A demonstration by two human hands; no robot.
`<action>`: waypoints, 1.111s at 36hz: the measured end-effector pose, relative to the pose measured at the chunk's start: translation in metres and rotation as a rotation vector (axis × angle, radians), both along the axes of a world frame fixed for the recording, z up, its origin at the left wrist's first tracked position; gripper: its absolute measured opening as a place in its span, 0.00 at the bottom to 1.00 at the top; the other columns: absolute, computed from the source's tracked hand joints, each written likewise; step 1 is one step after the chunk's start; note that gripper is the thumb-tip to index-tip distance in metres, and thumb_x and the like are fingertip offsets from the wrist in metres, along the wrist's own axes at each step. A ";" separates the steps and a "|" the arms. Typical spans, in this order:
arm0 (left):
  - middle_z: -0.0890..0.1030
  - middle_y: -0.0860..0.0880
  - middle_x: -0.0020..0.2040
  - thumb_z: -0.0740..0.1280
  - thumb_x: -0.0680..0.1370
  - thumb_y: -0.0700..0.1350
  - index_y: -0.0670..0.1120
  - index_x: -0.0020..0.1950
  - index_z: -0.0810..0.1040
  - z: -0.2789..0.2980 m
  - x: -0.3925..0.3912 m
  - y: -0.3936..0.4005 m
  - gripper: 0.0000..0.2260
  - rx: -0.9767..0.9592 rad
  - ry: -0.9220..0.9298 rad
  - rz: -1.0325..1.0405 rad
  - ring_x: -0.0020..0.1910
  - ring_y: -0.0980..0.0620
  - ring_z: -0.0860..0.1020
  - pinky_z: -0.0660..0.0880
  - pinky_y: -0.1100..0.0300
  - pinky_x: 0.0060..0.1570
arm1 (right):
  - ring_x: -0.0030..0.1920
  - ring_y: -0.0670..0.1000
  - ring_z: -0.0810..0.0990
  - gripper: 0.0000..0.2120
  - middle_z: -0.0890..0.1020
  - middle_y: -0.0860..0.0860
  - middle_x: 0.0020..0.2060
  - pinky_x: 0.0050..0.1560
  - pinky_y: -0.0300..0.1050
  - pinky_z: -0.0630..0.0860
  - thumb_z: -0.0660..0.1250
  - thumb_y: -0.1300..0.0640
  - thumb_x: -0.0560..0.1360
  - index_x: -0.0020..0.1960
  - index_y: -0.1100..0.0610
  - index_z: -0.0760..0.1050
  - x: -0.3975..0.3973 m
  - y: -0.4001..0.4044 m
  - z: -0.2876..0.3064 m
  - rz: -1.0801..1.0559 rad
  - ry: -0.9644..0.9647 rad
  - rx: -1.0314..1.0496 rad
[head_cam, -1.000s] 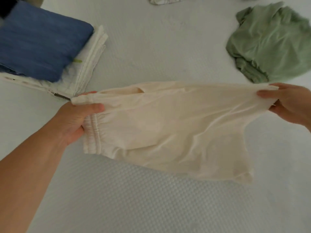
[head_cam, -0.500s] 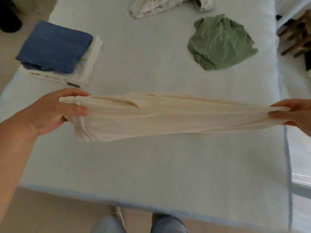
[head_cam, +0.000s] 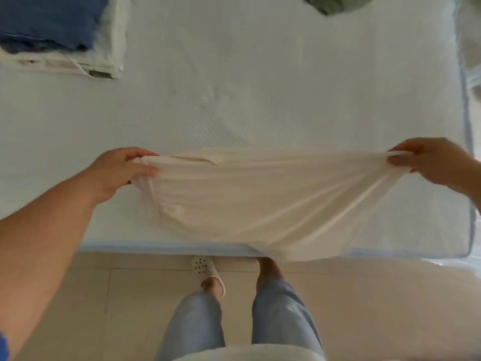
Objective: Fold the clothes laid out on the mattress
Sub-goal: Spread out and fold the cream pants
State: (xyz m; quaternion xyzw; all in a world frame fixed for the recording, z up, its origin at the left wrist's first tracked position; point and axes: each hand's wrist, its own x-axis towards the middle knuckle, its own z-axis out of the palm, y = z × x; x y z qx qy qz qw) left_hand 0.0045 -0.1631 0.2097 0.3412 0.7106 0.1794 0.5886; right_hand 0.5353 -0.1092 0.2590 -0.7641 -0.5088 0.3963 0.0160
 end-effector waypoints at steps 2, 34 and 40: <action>0.78 0.49 0.44 0.71 0.71 0.34 0.49 0.49 0.80 -0.031 0.010 0.009 0.12 0.044 0.134 0.009 0.40 0.54 0.75 0.72 0.69 0.34 | 0.43 0.54 0.74 0.02 0.78 0.53 0.40 0.43 0.46 0.70 0.70 0.58 0.73 0.44 0.52 0.79 -0.013 0.008 -0.035 0.081 -0.131 0.058; 0.75 0.47 0.61 0.68 0.72 0.55 0.53 0.66 0.73 -0.144 0.304 0.139 0.23 0.308 0.566 -0.893 0.61 0.45 0.71 0.66 0.54 0.61 | 0.29 0.33 0.72 0.11 0.76 0.40 0.30 0.29 0.26 0.66 0.68 0.58 0.71 0.36 0.46 0.69 -0.008 0.021 -0.172 -0.348 0.175 0.146; 0.79 0.43 0.46 0.71 0.71 0.46 0.43 0.46 0.83 -0.144 0.299 0.134 0.08 0.544 0.501 -0.866 0.48 0.41 0.76 0.69 0.52 0.49 | 0.34 0.46 0.75 0.21 0.79 0.52 0.34 0.37 0.41 0.74 0.62 0.67 0.69 0.41 0.39 0.78 0.000 0.020 -0.169 -0.412 0.526 -0.027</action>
